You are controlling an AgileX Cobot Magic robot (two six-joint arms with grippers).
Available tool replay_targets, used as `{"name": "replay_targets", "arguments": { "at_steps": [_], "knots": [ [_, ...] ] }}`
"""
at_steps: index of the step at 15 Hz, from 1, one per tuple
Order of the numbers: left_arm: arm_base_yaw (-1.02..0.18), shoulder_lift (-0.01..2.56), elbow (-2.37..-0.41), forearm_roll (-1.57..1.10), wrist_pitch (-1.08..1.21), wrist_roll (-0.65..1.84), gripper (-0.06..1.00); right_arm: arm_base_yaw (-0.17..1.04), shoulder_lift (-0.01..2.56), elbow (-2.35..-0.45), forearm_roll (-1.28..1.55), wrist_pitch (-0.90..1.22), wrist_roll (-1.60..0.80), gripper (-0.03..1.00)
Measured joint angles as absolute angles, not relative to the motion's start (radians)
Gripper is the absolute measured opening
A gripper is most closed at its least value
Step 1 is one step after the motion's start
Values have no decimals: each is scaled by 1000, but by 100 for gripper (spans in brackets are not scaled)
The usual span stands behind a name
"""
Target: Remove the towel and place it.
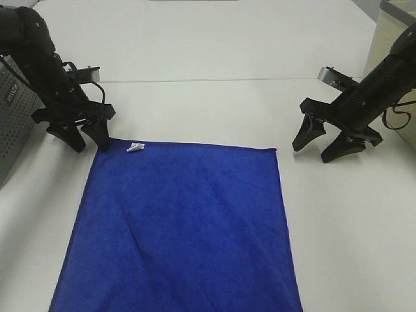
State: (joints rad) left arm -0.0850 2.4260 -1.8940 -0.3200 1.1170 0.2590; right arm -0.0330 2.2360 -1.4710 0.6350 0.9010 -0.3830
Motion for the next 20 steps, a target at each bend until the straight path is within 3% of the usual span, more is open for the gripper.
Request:
{"name": "replay_targets", "arguments": {
  "at_steps": [6,15,20],
  "knots": [
    [-85,2429,-1899,-334,1130,261,59,-21,2239,-1471,645,904,-385,70],
    [-132,2438,-1899,-417,1121,261,59,161,2286,-1488,740,859,-391,69],
    [-146,2442,-1900,-435,1120,261,59,178,2287,-1488,735,832,-391,66]
  ]
}}
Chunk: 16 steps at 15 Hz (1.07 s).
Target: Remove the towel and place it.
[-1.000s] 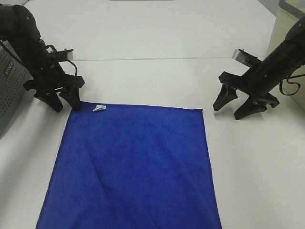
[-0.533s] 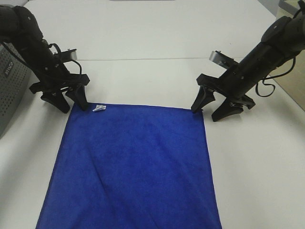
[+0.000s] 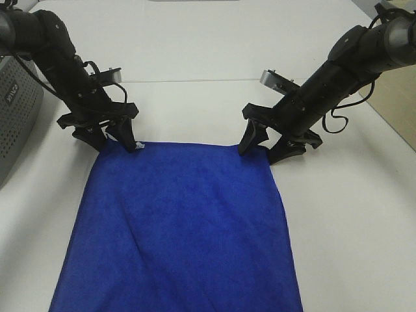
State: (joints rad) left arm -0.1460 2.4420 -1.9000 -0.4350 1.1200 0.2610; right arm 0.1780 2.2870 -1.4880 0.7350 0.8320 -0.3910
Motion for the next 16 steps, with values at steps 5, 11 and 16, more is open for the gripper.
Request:
{"name": "replay_targets", "arguments": {
  "at_steps": [5,11,16],
  "knots": [
    [-146,2447,-1900,-434,1120,261,42,178,2294,-1488,712,791,-391,40],
    [-146,2456,-1900,-432,1118,312,0,178,2302,-1488,706,755,-439,2],
    [-146,2462,-1925,-424,1108,327,0,188,2294,-1500,689,674,-523,2]
  ]
}}
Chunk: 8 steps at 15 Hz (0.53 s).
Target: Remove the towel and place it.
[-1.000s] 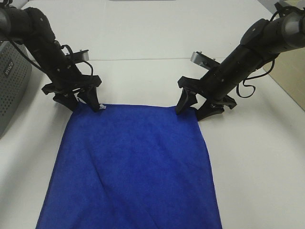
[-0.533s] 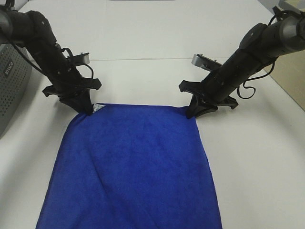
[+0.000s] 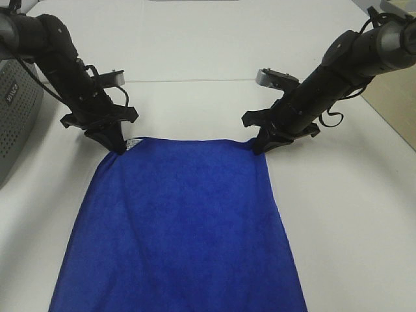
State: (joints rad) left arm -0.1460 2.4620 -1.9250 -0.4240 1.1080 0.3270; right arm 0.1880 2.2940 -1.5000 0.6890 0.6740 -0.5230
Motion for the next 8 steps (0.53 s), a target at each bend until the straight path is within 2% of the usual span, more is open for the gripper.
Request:
{"name": "replay_targets", "arguments": {
  "at_steps": [8],
  "knots": [
    [-150,2465,-2069,-398,973,336,0,188,2319,-1723,496,578,-563,2]
  ]
}}
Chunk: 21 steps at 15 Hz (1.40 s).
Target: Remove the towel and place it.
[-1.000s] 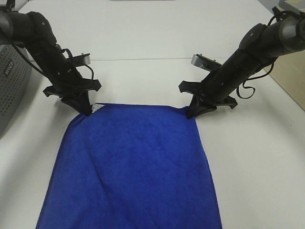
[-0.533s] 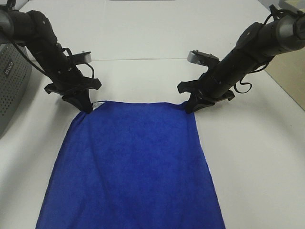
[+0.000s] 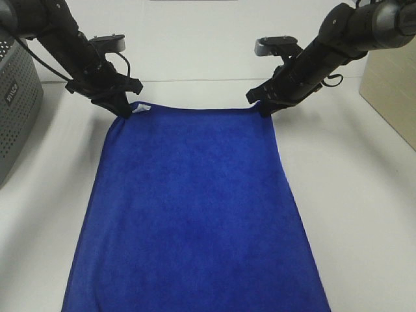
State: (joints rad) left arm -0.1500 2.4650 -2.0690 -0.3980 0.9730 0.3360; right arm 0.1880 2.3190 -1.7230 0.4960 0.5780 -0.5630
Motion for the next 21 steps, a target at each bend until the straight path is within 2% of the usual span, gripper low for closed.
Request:
{"name": "replay_targets", "arguments": {
  "at_steps": [11,16,21],
  "knots": [
    [-151,2478,-2127,-402,597,451,0,188,2339,-1796,496,260,-639,2],
    [-155,2492,-2127,-403,418,494,0,188,2422,-1910,504,220,-642,2],
    [-155,2497,-2127,-402,341,536,0,188,2504,-2009,523,207,-644,2]
  ]
}}
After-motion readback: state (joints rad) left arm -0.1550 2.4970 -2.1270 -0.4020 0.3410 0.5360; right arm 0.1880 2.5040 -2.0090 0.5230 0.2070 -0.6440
